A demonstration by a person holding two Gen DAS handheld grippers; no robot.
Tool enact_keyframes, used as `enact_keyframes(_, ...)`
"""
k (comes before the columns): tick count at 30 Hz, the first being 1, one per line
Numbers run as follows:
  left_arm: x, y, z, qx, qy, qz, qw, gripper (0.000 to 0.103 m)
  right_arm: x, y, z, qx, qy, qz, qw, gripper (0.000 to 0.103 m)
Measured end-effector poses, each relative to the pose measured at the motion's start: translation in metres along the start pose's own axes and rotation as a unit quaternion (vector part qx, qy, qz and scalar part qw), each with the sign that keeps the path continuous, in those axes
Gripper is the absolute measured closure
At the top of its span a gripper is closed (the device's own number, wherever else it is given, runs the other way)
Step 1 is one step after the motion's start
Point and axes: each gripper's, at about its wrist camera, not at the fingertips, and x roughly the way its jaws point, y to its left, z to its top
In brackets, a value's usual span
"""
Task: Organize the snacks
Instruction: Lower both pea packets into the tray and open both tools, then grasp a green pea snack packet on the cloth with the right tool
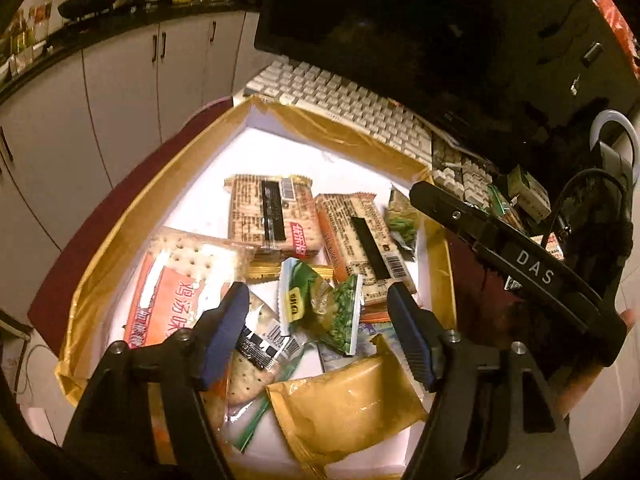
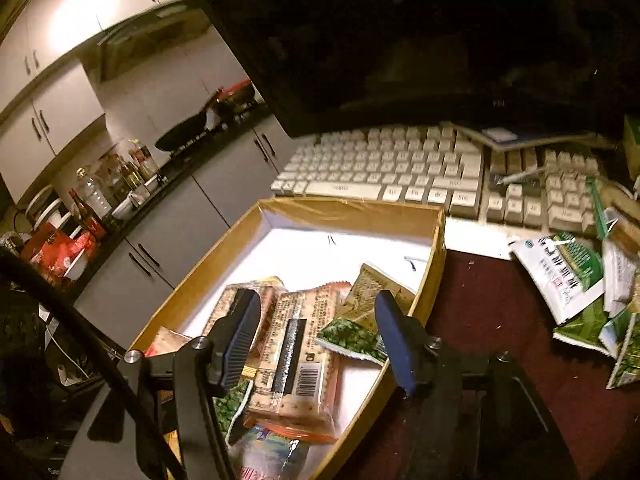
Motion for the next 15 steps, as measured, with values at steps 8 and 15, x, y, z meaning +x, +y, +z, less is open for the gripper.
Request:
enact_keyframes(8, -0.028, -0.033, -0.010, 0.014, -0.061, -0.049, 0.9968, 0.024, -0.068, -0.032, -0.024, 0.044, -0.035, 0.008, 0.998, 0.040)
enact_keyframes(15, -0.025, -0.084, -0.024, 0.051, -0.051, -0.094, 0.9930, 0.024, -0.119, -0.094, -0.047, 0.084, -0.053, -0.081, 0.992, 0.040)
